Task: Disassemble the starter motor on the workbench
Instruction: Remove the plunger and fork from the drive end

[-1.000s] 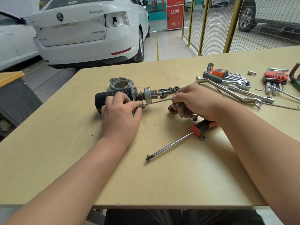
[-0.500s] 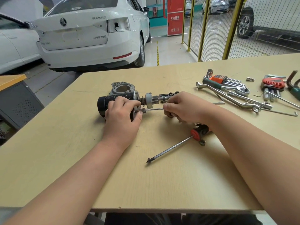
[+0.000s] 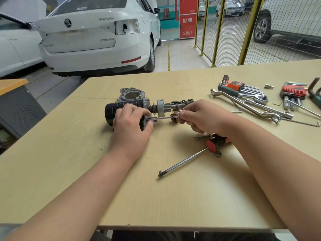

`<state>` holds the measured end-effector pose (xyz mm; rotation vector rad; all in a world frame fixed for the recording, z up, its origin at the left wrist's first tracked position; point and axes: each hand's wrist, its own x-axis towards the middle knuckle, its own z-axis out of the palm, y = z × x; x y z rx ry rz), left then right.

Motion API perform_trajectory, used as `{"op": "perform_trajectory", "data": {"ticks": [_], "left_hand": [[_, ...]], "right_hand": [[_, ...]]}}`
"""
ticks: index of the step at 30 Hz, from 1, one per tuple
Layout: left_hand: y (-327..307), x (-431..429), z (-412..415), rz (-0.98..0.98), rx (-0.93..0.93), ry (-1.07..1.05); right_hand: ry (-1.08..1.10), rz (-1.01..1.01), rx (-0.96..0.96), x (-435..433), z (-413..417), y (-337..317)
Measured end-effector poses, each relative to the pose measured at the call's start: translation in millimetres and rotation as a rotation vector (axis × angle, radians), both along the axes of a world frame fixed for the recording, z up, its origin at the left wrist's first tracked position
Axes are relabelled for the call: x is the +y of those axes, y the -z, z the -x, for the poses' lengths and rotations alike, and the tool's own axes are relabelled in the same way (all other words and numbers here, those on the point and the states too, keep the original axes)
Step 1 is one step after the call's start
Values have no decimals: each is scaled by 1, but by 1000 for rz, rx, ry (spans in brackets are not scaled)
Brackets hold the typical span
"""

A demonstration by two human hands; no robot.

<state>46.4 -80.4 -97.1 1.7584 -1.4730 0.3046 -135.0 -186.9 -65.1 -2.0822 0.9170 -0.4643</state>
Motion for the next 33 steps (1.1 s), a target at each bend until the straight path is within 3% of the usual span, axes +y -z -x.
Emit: {"op": "perform_trajectory", "data": {"ticks": [16, 22, 28, 33], "left_hand": [[1, 0, -1, 1, -9, -4], [0, 2, 0, -12, 1, -1], [-1, 9, -14, -142, -44, 7], [0, 11, -19, -218, -105, -68]], "right_hand": [[-30, 3, -9, 0, 2, 1], [-12, 131, 66, -6, -6, -1], [-25, 267, 132, -8, -9, -5], [-75, 525, 348, 2, -17, -6]]}}
